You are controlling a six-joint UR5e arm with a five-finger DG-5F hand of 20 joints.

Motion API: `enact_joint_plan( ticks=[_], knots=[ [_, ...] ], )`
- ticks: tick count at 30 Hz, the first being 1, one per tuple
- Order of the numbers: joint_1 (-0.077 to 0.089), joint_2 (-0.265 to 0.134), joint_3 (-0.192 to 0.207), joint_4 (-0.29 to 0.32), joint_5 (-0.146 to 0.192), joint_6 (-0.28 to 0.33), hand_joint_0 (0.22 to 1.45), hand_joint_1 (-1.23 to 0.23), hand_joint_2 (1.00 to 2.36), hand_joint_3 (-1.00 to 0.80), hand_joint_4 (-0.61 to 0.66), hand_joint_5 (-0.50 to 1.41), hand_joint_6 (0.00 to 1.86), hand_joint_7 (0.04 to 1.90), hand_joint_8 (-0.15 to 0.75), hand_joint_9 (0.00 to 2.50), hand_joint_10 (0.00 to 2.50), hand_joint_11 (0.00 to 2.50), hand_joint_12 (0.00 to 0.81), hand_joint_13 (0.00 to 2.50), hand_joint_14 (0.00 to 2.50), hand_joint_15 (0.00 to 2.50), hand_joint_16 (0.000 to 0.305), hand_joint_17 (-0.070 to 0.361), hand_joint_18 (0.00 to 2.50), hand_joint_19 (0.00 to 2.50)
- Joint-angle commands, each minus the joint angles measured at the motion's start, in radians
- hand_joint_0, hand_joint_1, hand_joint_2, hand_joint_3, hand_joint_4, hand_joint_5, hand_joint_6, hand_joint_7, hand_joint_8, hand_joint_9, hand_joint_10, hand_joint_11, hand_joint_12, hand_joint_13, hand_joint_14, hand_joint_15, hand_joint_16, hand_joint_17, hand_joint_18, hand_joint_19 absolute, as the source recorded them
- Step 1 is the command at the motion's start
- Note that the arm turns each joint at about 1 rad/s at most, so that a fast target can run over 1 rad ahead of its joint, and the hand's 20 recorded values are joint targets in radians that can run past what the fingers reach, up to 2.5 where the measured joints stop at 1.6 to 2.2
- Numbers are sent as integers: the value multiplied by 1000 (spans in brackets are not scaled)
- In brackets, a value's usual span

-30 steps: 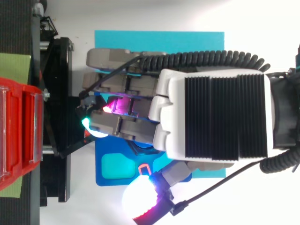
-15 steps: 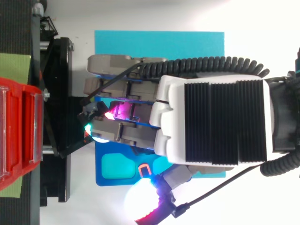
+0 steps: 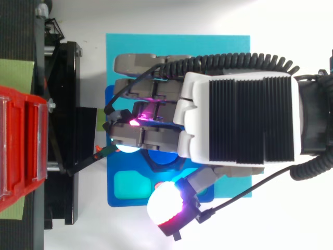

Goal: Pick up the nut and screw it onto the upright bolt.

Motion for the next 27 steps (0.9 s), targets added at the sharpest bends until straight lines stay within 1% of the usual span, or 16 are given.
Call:
enact_joint_plan(
  ticks=[1,2,11,14,15,16,19,24,27],
  knots=[
    [-5,0,-1,-17,-1,-1,517,-189,1000,-500,171,-24,603,1317,262,827,0,0,242,651,0,0,22,50,283,0],
    [-6,0,0,-20,-1,-1,518,-190,1000,-500,171,-26,625,1268,262,839,0,0,239,664,0,0,22,49,290,0],
    [-17,0,-1,-17,-1,-4,524,-206,1000,-500,158,-32,692,1164,276,909,0,0,224,731,0,0,21,46,373,0],
    [-23,0,-1,-18,-2,-9,525,-212,1000,-500,150,-30,712,1146,275,939,0,0,221,753,0,0,20,45,395,0],
    [-26,0,-1,-18,-4,-10,526,-215,1000,-500,155,-29,726,1113,276,963,0,0,219,756,0,0,19,44,402,0],
    [-26,0,-1,-18,-4,-10,527,-221,1000,-500,153,-27,735,1106,280,984,0,0,217,774,0,0,19,43,409,0],
    [-29,0,-1,-18,-11,-15,532,-232,1000,-500,151,-21,753,1087,278,1058,0,0,203,816,0,0,18,41,446,0],
    [-40,0,-1,-17,-33,-30,541,-246,1000,-500,122,-2,756,1100,270,1166,0,0,185,918,0,0,16,37,523,0],
    [-43,0,0,-13,-37,-32,544,-247,1000,-500,105,6,753,1102,271,1219,0,0,181,947,1,0,16,35,559,0]
  ],
)
